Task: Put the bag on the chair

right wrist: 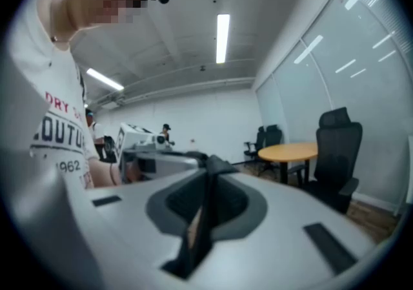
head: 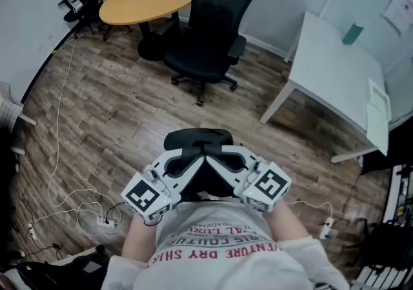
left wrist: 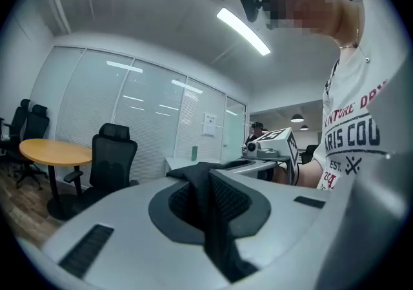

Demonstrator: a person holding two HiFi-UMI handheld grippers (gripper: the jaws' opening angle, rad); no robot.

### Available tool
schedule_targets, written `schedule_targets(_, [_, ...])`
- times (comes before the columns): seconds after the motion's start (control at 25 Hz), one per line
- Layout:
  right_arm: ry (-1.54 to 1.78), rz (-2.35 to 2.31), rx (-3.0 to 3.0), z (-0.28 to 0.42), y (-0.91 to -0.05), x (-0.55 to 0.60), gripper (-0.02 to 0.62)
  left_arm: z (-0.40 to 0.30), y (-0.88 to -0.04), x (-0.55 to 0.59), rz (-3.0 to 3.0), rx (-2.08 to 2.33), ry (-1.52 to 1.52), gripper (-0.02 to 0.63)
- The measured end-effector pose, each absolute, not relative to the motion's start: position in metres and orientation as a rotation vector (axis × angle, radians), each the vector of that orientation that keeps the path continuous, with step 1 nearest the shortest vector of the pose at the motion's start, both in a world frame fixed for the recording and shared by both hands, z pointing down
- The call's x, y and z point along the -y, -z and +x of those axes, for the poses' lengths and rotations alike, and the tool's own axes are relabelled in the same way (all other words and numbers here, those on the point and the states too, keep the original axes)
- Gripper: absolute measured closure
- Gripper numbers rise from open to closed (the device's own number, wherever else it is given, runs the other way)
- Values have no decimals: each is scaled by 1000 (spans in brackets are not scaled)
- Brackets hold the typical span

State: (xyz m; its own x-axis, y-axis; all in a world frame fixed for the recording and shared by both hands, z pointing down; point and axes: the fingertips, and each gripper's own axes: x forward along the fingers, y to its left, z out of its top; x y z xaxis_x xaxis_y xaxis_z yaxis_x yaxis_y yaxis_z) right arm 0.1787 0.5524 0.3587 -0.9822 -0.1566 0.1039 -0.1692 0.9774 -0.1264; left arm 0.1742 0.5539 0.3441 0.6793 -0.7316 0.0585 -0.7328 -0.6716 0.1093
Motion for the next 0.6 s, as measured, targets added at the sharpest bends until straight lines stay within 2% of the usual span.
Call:
schedule_targets(0.2, [-221, 233, 3069, 175, -357, -547, 548, 170, -345, -547, 2750, 1158, 24, 558])
schedule_targets(0.6, [-254, 331, 3026, 121, -362, -473, 548, 114, -349, -471, 2741, 1076, 61, 558])
